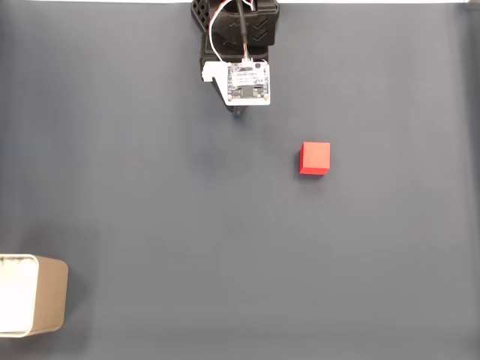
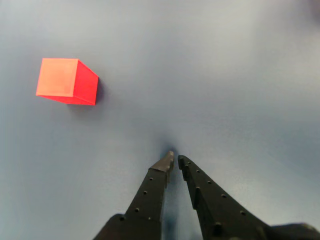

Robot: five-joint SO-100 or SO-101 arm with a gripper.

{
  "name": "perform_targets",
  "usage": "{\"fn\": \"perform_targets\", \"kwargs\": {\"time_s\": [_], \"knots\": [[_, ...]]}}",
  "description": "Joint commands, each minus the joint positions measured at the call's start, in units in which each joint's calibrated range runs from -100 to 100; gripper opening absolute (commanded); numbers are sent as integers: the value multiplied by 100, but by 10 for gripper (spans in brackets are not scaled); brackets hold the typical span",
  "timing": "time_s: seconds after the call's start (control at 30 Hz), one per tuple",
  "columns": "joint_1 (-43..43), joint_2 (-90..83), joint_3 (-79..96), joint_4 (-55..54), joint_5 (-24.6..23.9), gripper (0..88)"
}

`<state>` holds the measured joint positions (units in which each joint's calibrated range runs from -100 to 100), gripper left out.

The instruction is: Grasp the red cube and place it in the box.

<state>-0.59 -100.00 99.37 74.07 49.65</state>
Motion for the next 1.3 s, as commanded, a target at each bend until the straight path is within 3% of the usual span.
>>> {"fn": "perform_targets", "kwargs": {"time_s": [0.0, 0.3, 0.47, 0.9, 1.27], "knots": [[130, 26, -74, -464, 39, 0], [81, 607, -1944, -2554, -298, 0], [52, 1057, -2975, -3161, -371, 0], [137, 2834, -5119, -1907, -205, 0], [166, 3657, -5731, -997, -59, 0]]}}
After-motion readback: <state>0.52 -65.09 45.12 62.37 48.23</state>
